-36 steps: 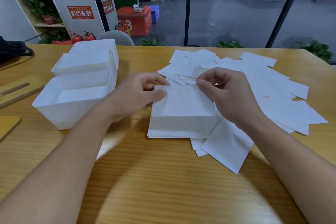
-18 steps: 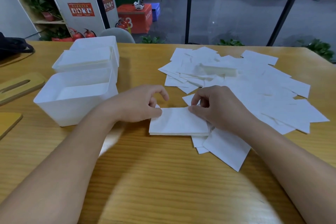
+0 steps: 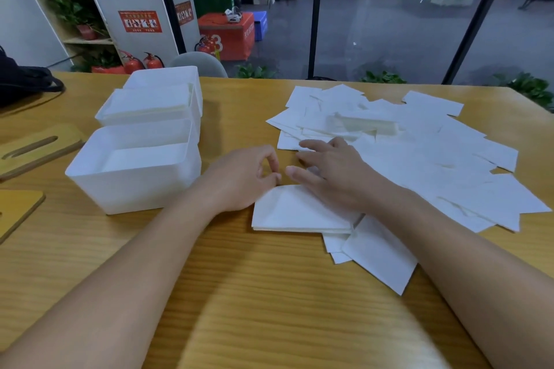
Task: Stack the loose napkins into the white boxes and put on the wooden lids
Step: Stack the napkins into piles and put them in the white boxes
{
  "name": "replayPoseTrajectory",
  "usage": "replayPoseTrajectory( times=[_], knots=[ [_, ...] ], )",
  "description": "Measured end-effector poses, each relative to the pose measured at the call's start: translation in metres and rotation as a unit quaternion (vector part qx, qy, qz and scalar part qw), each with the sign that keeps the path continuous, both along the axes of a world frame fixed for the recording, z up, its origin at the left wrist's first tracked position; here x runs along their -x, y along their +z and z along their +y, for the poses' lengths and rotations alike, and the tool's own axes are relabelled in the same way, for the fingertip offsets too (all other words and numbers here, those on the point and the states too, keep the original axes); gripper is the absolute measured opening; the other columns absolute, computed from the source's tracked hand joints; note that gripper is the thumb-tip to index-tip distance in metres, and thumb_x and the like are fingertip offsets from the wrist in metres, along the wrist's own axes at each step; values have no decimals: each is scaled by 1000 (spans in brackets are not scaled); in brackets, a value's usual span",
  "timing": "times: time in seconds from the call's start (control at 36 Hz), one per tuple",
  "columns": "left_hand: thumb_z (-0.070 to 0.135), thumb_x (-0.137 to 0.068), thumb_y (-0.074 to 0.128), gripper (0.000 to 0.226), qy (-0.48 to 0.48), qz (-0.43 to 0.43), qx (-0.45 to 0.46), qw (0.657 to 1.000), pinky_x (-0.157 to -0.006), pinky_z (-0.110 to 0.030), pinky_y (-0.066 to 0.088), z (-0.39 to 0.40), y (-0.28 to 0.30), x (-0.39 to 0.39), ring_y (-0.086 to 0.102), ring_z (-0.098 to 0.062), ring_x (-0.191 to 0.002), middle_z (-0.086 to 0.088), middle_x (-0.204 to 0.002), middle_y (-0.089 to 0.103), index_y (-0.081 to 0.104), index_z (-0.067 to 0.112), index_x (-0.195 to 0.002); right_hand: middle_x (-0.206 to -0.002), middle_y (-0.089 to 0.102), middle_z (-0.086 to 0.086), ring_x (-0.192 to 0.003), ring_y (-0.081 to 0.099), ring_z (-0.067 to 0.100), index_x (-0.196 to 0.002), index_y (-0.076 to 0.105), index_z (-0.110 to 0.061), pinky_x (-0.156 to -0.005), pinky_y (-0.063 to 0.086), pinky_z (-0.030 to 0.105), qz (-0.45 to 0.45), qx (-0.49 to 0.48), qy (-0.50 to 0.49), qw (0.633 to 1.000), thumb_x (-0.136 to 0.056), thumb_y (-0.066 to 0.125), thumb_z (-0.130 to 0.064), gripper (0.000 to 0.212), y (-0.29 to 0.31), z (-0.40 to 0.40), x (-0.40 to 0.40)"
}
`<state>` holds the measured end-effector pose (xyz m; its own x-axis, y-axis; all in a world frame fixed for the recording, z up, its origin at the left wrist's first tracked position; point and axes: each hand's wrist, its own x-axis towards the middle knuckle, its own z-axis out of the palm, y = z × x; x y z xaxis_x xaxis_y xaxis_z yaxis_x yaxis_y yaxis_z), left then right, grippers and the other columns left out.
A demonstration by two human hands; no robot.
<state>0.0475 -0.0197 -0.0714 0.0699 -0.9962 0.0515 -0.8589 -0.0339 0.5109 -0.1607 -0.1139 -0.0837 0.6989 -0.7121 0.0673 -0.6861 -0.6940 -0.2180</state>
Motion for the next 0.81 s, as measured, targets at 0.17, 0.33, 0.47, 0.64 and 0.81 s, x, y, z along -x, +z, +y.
replayPoseTrajectory(
  times=[0.17,0.33,0.47,0.64,0.81],
  knots=[
    [55,-102,64,15,7,-19,0,1000,-60,-35,39,-3,-3,-1,50,-4,-57,13,-61,56,58,42,-102,-164,44,-12,-124,42,28,-121,68,-29,-107,40,48,38,19,12,999,-99,22,-78,71,2,-7,-13],
    [57,-101,67,18,13,-3,-2,1000,-59,-36,42,-4,-5,-3,50,-6,-55,12,-60,58,59,41,-101,-159,46,-13,-111,29,14,-126,70,-25,-108,38,43,15,35,2,999,-87,12,-90,95,-1,-10,-12],
    [48,-94,81,44,52,52,89,993,-63,-31,44,-6,-5,0,63,-9,-70,7,-77,65,48,40,-121,-153,50,-18,-130,43,10,-148,63,-29,-113,37,36,-101,-7,28,994,-100,43,-75,69,21,8,12],
    [44,-91,86,52,21,22,129,991,-86,-30,47,-7,-10,4,48,-5,-106,18,-114,43,62,53,-135,-127,67,-21,-112,64,4,-119,80,-28,-86,48,14,-268,-30,75,960,-98,79,-30,21,35,46,47],
    [32,-102,76,16,-19,73,177,981,-94,-27,42,-9,-9,3,51,-12,-117,26,-109,61,76,46,-93,-101,74,-9,-88,71,16,-105,73,-23,-84,61,44,-431,-88,-19,898,-88,87,-7,26,19,33,63]
  ],
)
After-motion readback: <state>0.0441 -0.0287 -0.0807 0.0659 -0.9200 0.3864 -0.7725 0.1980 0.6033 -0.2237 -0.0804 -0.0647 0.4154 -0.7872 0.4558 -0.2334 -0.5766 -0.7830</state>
